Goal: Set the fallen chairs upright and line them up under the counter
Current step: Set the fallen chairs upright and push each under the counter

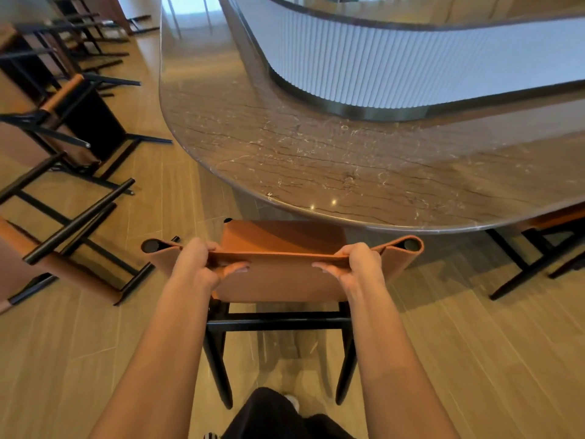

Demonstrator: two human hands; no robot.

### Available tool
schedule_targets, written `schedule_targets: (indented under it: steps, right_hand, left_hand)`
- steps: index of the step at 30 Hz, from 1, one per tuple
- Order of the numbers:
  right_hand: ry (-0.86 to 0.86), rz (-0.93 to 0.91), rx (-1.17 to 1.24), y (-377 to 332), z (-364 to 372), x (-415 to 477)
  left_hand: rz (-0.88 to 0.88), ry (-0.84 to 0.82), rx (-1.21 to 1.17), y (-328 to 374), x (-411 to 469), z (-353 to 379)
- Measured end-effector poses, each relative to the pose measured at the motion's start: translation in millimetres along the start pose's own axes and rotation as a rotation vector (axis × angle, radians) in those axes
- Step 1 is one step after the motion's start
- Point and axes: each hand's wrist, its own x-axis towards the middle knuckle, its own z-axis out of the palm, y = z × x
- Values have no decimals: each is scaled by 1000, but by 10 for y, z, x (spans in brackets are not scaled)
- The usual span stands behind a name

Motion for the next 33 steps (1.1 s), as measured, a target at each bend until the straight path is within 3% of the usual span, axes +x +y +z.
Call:
schedule_targets:
  steps: [14, 24, 33]
  right_hand:
    - [-55, -38, 119, -1189, -1462, 162]
    - [-5, -78, 62, -2137, -2687, 131]
    - [44, -100, -3, -2438, -2982, 283]
  left_hand:
    - [156, -94, 154, -1130, -736, 1232]
    - [82, -100, 212, -2331, -1197, 2036]
    - [37, -179, 183, -2762, -1138, 2299]
